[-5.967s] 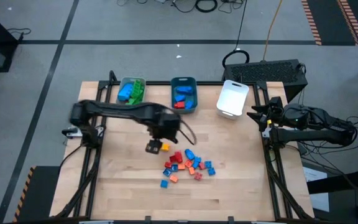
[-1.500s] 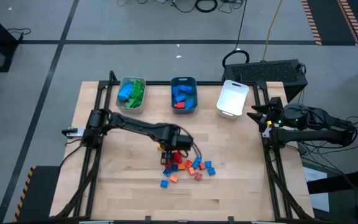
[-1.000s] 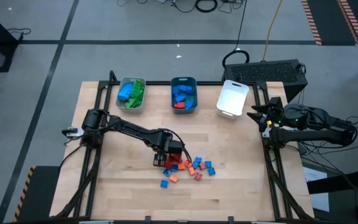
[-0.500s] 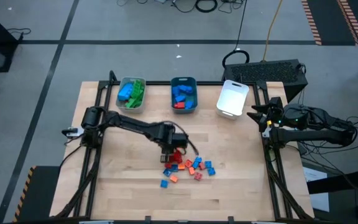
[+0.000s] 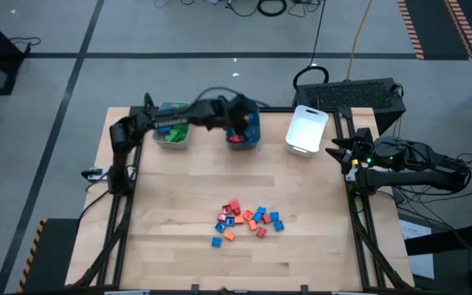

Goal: Sort blocks by size
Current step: Put the yellow 1 stud game piece into the blue bin, then put the red 1 stud game piece into the blue bin

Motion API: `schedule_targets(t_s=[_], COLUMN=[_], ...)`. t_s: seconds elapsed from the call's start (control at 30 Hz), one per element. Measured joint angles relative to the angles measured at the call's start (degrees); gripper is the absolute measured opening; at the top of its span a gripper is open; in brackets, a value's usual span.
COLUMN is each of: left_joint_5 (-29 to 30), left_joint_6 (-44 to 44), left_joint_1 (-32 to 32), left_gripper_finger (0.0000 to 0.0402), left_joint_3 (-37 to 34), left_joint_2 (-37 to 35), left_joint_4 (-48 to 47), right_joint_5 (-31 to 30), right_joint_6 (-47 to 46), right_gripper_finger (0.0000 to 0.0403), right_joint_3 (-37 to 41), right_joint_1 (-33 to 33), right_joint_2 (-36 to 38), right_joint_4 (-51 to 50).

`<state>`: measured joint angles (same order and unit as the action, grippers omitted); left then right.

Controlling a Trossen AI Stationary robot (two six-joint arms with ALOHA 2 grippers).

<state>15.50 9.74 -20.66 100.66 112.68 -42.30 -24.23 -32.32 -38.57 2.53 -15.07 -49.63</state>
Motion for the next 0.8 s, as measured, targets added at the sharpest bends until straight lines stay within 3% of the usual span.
schedule_targets(t_s=[0.17, 0.43, 0.67, 0.8], left_joint_5=[-1.4, -3.2, -11.1, -11.5], left_joint_6=[0.0, 0.0, -11.4, -7.5], left_joint_1=[-4.4, -2.8, 10.3, 18.3], left_gripper_finger=[0.0179, 0.0247, 0.0253, 0.0253], left_joint_3=[0.0, 0.0, 0.0, 0.0], left_joint_2=[0.6, 0.6, 0.4, 0.5], left_joint_4=[-0.5, 0.4, -8.8, -14.0], right_joint_5=[0.2, 0.2, 0.3, 0.3], right_joint_6=[0.0, 0.6, 0.6, 0.4], right_gripper_finger=[0.0238, 0.0238, 0.0238, 0.0238], right_joint_3=[0.0, 0.0, 0.0, 0.0], right_joint_1=[0.0, 0.0, 0.0, 0.0], right_joint_2=[0.0, 0.0, 0.0, 0.0], right_joint_4=[0.0, 0.0, 0.0, 0.0])
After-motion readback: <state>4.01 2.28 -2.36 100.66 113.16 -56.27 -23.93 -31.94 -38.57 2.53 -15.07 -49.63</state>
